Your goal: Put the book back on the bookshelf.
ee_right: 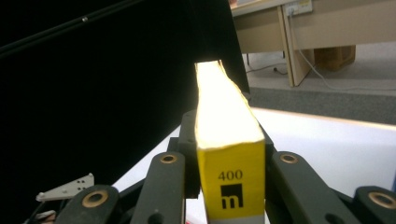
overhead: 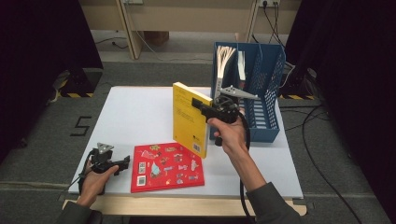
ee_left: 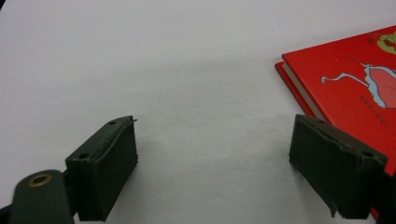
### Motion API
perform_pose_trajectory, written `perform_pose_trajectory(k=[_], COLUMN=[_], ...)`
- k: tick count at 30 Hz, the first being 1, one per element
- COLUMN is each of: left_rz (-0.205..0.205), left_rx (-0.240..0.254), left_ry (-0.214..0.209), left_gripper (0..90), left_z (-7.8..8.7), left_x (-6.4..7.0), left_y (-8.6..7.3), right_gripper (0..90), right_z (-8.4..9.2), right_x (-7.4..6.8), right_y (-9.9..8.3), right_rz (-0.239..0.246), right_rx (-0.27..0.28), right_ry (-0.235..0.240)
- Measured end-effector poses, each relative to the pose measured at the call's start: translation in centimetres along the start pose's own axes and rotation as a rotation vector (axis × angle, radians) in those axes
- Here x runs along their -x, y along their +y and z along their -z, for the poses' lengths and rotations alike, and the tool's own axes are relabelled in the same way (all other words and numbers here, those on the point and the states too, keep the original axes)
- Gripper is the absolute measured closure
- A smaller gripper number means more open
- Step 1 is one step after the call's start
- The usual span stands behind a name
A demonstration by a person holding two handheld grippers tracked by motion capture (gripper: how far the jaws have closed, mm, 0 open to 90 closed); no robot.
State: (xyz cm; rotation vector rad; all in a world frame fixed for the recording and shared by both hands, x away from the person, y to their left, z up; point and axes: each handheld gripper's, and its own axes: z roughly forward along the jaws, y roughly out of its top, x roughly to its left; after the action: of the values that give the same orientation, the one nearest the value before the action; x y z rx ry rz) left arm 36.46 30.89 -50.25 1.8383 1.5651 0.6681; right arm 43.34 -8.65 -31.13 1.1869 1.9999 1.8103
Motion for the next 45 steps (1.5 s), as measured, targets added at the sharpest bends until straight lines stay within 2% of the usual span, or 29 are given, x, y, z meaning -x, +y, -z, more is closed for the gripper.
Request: perform_pose_trajectory(k=[9, 15, 19, 22, 27, 31, 37, 39, 41, 45], left_rz=[-0.001, 0.001, 0.000, 0.001, 0.005, 0.008, 0.008, 0.008, 0.008, 0.008], left_rx=[-0.002, 0.000, -0.001, -0.001, 0.003, 0.006, 0.004, 0.005, 0.006, 0.006], left_ry=[0.000, 0.000, 0.000, 0.001, 0.002, 0.004, 0.005, 0.004, 0.006, 0.006], left_gripper=[14.0, 13.9, 13.9, 13.8, 13.5, 13.3, 13.1, 13.0, 13.0, 13.0], left_z=[0.0, 0.0, 0.0, 0.0, -0.1, -0.1, -0.1, -0.1, -0.1, -0.1], left_x=[0.0, 0.0, 0.0, 0.0, 0.0, 0.1, 0.1, 0.1, 0.1, 0.1], left_y=[0.0, 0.0, 0.0, 0.0, 0.0, 0.0, 0.0, 0.0, 0.0, 0.0], right_gripper=[74.5, 74.6, 74.7, 74.4, 74.3, 74.4, 74.0, 74.0, 74.0, 73.7], right_z=[3.6, 7.2, 9.9, 11.7, 14.5, 16.0, 16.5, 16.5, 16.4, 15.8], right_x=[0.2, 0.8, 1.4, 2.3, 4.2, 5.6, 7.8, 8.6, 9.4, 10.6], right_y=[2.1, 3.4, 4.3, 4.8, 5.6, 6.3, 7.2, 7.4, 7.6, 8.0], right_rz=[-0.025, -0.037, -0.036, -0.054, -0.082, -0.104, -0.137, -0.144, -0.173, -0.185], right_rx=[0.054, 0.106, 0.132, 0.162, 0.210, 0.238, 0.265, 0.266, 0.288, 0.293], right_ry=[-0.006, -0.029, -0.076, -0.125, -0.189, -0.250, -0.330, -0.353, -0.378, -0.418])
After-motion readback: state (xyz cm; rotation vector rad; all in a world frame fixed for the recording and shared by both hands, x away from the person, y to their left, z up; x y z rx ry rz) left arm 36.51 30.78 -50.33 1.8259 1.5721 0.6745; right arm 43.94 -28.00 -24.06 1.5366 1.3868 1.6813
